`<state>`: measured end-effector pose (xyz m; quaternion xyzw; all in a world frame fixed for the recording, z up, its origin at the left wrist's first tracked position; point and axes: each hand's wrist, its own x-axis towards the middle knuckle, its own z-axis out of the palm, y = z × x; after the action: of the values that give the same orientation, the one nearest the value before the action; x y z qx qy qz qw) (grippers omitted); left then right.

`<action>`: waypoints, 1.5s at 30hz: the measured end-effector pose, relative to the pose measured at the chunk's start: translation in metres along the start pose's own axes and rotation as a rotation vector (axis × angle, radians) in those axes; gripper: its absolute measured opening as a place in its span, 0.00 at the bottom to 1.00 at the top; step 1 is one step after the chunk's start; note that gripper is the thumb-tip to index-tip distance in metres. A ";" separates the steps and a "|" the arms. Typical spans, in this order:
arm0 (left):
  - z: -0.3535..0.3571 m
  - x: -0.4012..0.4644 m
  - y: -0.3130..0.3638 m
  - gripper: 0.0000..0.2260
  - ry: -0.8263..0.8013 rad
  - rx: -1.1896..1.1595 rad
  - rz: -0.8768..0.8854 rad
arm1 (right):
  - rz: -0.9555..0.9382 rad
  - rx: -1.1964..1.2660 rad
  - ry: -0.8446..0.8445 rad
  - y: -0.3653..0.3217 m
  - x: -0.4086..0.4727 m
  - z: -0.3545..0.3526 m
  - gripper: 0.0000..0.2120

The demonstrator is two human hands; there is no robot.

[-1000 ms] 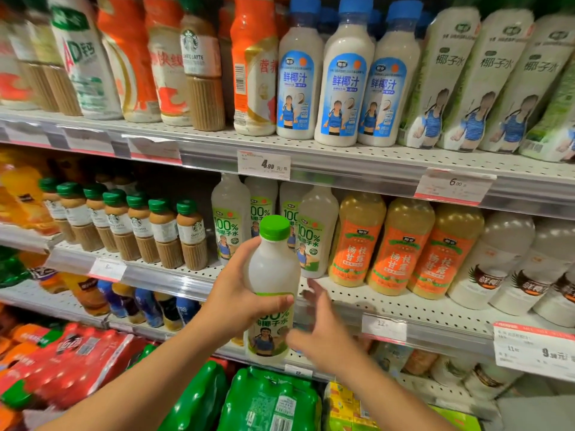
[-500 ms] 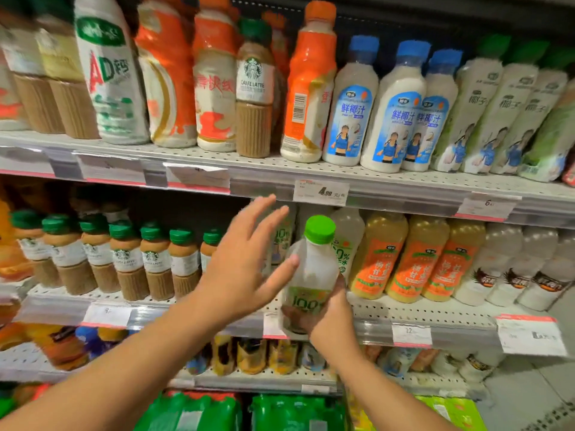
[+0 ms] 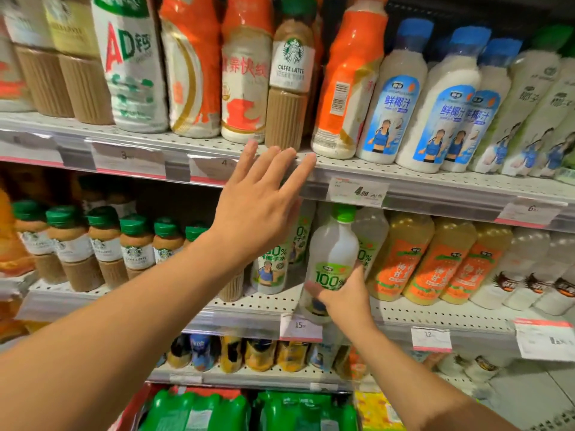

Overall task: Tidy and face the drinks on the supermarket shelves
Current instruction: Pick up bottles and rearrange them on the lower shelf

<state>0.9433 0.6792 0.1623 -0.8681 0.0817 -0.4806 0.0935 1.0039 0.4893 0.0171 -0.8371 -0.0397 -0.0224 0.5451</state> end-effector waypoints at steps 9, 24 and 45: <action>0.008 0.006 0.008 0.23 0.009 0.078 -0.076 | 0.045 -0.043 -0.076 0.008 0.017 0.009 0.39; 0.025 0.005 0.005 0.24 0.065 0.038 -0.111 | 0.071 -0.133 -0.041 0.014 0.031 0.039 0.30; 0.010 0.006 0.027 0.25 -0.041 -0.017 -0.244 | -0.101 -0.963 -0.236 0.122 -0.021 -0.150 0.35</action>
<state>0.9531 0.6524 0.1557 -0.8820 -0.0226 -0.4699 0.0285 0.9949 0.3020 -0.0350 -0.9877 -0.1266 0.0304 0.0867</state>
